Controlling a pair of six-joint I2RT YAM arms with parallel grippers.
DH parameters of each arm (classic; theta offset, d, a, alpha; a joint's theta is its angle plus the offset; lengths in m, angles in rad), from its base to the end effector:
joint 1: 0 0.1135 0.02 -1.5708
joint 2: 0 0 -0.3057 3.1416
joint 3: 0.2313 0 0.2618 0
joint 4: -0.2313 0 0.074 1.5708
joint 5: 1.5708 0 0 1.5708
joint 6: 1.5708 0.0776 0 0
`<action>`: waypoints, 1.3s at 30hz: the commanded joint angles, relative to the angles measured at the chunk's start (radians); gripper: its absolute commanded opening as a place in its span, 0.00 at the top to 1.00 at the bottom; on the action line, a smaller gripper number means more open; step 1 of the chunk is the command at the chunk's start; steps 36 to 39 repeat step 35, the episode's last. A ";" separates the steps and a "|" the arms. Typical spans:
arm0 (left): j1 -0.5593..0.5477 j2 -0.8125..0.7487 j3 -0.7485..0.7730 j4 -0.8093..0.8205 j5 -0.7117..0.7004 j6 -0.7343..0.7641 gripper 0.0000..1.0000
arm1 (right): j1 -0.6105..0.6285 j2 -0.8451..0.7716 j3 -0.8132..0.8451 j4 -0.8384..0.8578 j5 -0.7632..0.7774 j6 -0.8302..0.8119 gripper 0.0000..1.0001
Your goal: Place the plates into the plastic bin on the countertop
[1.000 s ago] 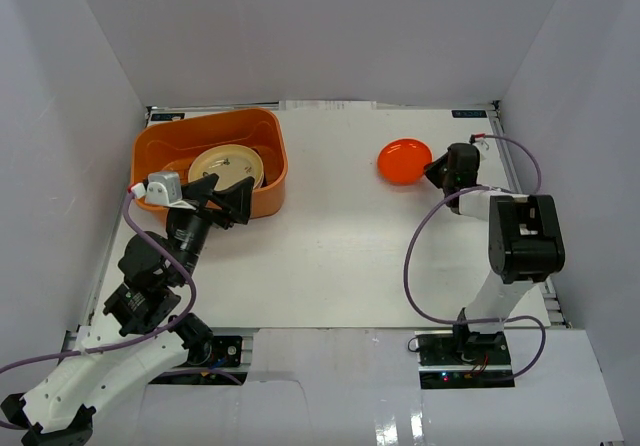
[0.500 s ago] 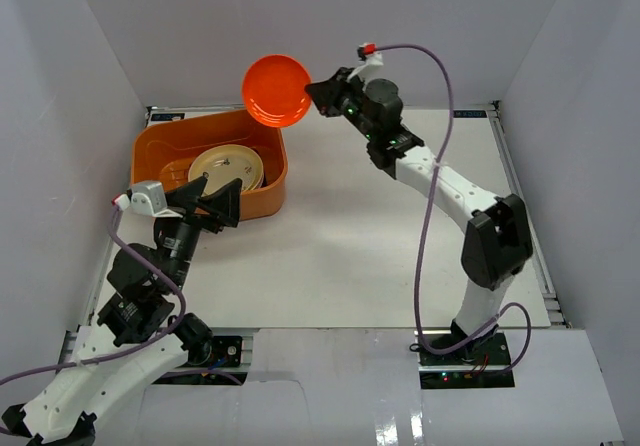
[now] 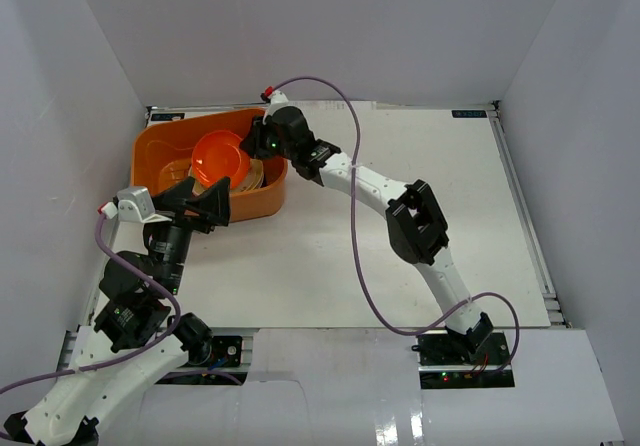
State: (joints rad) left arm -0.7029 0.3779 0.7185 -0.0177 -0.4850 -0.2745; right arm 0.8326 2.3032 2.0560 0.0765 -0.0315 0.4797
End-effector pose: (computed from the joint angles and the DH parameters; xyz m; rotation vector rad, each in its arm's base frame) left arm 0.0930 -0.0314 0.4133 -0.1520 1.2960 -0.5353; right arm 0.4259 0.4717 0.3109 -0.3483 1.8139 0.9722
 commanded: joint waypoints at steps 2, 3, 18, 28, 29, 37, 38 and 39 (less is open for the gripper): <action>0.010 0.010 -0.002 0.010 0.016 0.015 0.02 | -0.004 0.031 0.180 -0.030 0.001 0.000 0.52; 0.011 0.010 -0.002 0.010 0.016 0.015 0.02 | -0.003 0.033 0.193 -0.041 0.011 -0.009 0.40; 0.025 0.121 0.096 -0.086 0.045 -0.012 0.02 | -0.012 -0.721 -0.610 0.160 0.212 -0.334 0.10; 0.025 0.179 0.130 -0.225 0.284 -0.100 0.02 | -0.010 -1.614 -1.339 0.097 0.499 -0.306 0.10; 0.023 0.168 0.116 -0.226 0.301 -0.109 0.02 | -0.012 -1.648 -1.355 0.073 0.507 -0.303 0.10; 0.025 0.206 0.096 -0.248 0.348 -0.150 0.02 | -0.010 -1.811 -1.373 -0.070 0.533 -0.254 0.10; 0.025 0.206 0.096 -0.248 0.348 -0.150 0.02 | -0.010 -1.811 -1.373 -0.070 0.533 -0.254 0.10; 0.025 0.206 0.096 -0.248 0.348 -0.150 0.02 | -0.010 -1.811 -1.373 -0.070 0.533 -0.254 0.10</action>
